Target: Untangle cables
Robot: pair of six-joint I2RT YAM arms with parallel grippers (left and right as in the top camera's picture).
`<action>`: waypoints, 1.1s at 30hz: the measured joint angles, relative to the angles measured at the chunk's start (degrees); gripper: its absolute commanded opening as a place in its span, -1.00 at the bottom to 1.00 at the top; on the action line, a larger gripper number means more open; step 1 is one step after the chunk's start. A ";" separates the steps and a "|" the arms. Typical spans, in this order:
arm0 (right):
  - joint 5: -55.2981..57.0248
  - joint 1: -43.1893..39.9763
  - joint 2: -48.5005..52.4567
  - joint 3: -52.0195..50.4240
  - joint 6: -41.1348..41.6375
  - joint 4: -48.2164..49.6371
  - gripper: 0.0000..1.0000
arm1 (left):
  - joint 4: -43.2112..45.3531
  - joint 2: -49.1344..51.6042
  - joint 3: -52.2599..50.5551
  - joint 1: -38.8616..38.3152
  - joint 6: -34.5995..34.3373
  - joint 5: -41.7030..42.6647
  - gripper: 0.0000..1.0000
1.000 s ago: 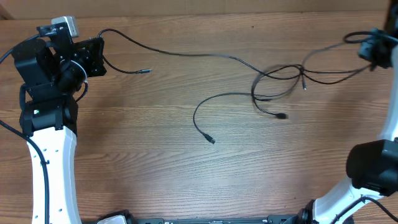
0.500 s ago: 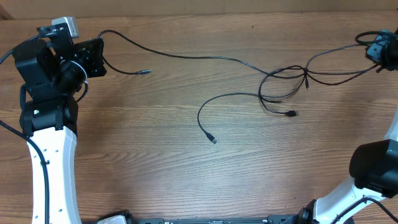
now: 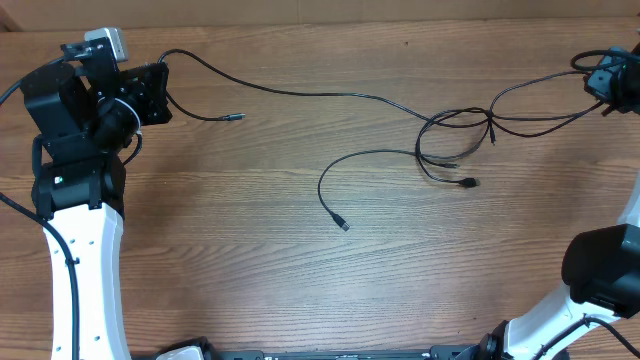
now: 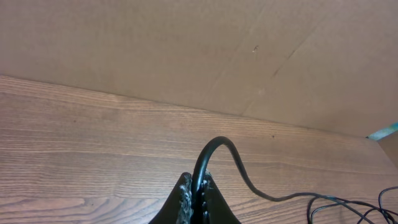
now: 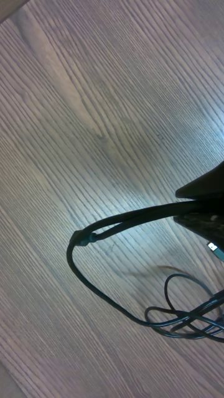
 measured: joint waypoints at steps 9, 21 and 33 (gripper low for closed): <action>0.00 0.00 0.00 -0.04 0.02 0.42 -0.92 | 0.00 0.00 0.00 0.00 0.00 0.00 -0.91; -0.02 0.00 0.00 -0.63 0.17 1.14 -0.92 | 0.00 0.00 0.00 0.00 0.00 0.00 -0.92; -0.42 0.00 0.00 -0.66 0.31 1.29 0.34 | -0.15 0.00 0.00 0.00 0.00 0.02 -0.91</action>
